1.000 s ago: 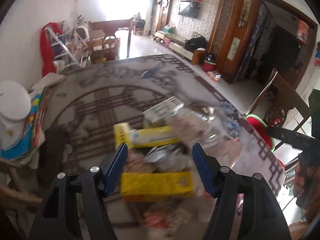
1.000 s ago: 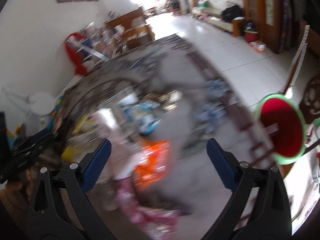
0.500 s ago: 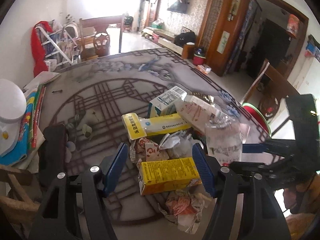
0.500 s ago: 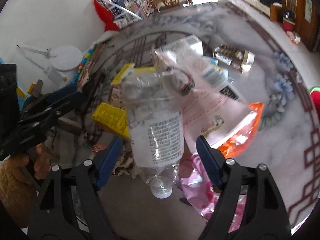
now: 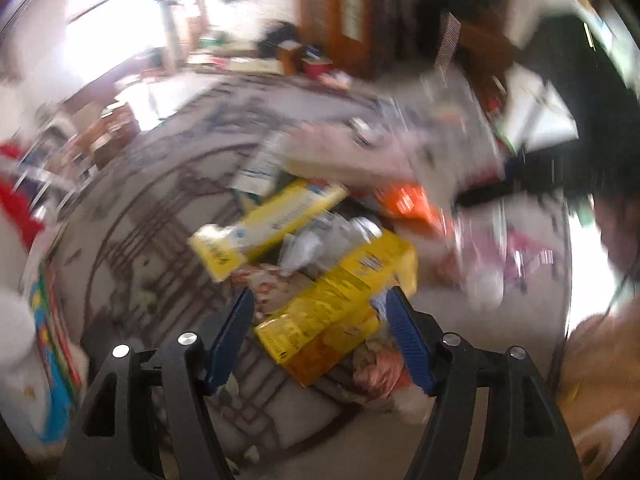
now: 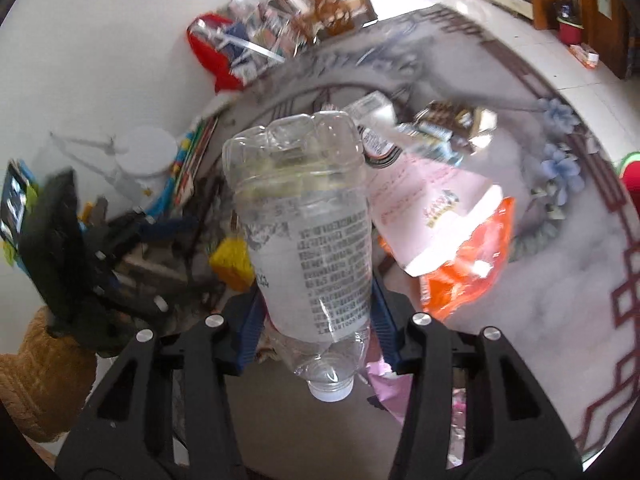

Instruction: Collect trash

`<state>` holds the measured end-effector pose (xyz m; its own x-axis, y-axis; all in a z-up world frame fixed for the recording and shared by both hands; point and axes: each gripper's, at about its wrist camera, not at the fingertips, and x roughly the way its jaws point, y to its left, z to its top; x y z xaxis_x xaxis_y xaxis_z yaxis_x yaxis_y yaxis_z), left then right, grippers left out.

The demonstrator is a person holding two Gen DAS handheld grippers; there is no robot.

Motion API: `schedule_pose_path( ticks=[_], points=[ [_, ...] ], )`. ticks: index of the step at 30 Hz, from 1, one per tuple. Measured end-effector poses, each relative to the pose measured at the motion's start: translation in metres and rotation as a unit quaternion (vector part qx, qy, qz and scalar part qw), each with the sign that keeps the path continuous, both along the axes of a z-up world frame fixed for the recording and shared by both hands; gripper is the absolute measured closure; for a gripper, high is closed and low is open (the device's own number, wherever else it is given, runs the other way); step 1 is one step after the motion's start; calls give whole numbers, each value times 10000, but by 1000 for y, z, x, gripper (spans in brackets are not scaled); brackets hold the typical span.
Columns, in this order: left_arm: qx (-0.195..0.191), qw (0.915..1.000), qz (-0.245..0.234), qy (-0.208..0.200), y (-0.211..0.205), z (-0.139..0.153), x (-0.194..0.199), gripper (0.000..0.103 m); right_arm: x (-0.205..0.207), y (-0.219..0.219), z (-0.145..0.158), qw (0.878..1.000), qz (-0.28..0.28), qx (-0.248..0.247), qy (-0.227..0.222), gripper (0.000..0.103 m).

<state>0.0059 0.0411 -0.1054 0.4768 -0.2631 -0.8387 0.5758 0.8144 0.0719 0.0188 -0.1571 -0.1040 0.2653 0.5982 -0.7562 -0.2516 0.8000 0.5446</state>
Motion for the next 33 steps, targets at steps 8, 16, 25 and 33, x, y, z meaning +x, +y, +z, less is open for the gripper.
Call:
schedule_pose_path(
  ticks=[8,16,25,33],
  points=[
    [622,9918,-947,597,-34,-25,25,31,0,-22,-4,9991,-398,76,149,56],
    [697,9877,-962,1015,-45,-45,33,31,-3,-30,-4,9989,-431,105,136,56],
    [490,9932,-569,886,-45,-43,13,62,-4,-34,-2,9988,-470,117,77,56],
    [-561,9943,454,789,-18,-29,-2,64,-2,-33,11,9991,-365,34,-228,56]
  ],
)
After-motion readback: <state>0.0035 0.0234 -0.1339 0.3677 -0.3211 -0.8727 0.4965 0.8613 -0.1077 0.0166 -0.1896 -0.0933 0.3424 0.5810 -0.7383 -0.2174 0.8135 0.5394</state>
